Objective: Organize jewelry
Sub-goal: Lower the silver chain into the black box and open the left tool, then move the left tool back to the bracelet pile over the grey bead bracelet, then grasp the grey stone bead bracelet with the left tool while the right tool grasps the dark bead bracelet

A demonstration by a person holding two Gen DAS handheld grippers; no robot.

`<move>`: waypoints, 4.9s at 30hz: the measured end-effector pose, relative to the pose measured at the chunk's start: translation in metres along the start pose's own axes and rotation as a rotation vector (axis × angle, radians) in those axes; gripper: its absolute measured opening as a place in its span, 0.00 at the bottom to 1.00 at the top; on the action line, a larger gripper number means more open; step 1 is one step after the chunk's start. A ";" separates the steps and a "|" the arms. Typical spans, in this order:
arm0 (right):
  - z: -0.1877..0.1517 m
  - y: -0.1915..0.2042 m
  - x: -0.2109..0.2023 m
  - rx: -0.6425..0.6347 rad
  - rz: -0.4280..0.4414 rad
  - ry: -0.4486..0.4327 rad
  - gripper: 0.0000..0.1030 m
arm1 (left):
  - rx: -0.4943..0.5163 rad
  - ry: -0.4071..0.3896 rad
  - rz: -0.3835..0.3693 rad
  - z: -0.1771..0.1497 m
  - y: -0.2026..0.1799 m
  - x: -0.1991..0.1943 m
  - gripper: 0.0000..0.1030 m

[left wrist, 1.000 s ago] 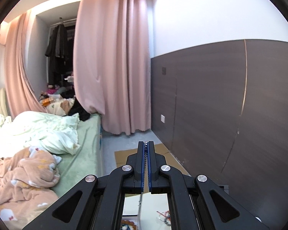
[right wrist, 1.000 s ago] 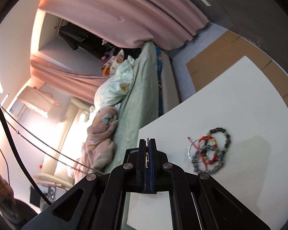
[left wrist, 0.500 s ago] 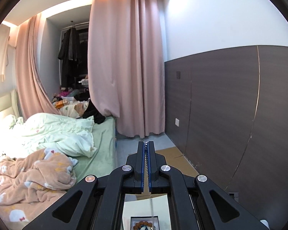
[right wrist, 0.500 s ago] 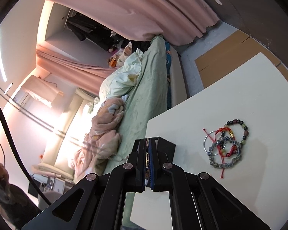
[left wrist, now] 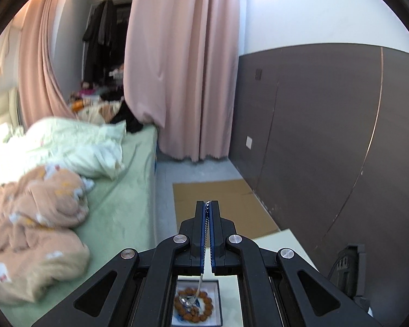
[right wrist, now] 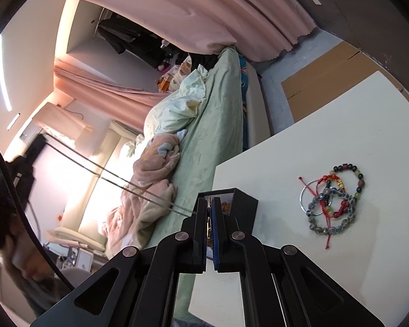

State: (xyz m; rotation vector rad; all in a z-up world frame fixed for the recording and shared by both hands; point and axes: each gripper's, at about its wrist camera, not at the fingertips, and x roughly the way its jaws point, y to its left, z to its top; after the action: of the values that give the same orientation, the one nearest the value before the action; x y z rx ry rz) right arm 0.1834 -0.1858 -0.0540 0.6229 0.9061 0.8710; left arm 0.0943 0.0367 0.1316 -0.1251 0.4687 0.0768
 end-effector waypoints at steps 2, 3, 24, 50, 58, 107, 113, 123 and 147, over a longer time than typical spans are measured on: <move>-0.002 0.003 0.005 -0.006 -0.001 0.004 0.05 | -0.022 0.024 -0.003 -0.012 0.006 0.010 0.02; -0.003 0.004 0.007 -0.008 -0.002 0.007 0.05 | -0.042 0.043 -0.007 -0.023 0.011 0.017 0.02; -0.014 0.012 0.033 0.022 -0.019 -0.031 0.05 | -0.348 0.315 -0.178 -0.127 0.056 0.081 0.41; -0.020 0.006 0.056 0.045 -0.153 0.040 0.52 | -0.375 0.231 -0.117 -0.127 0.072 0.057 0.87; -0.013 -0.017 0.013 0.085 -0.200 0.002 0.52 | -0.336 0.246 -0.130 -0.129 0.051 0.065 0.87; 0.023 -0.124 -0.083 0.355 -0.411 -0.064 0.52 | 0.133 0.587 -0.139 -0.181 -0.104 0.214 0.24; 0.023 -0.125 -0.082 0.353 -0.413 -0.059 0.52 | 0.190 0.590 -0.134 -0.187 -0.114 0.217 0.24; 0.019 -0.121 -0.073 0.339 -0.424 -0.042 0.52 | 0.230 0.565 -0.172 -0.195 -0.125 0.211 0.09; 0.026 -0.115 -0.013 0.206 -0.529 0.055 0.39 | -0.039 0.387 -0.317 -0.125 -0.077 0.158 0.09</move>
State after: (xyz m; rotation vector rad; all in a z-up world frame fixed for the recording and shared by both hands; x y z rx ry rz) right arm 0.2444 -0.2583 -0.1249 0.5004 1.1511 0.3232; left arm 0.1869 -0.0497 -0.0425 -0.2534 0.8277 -0.2542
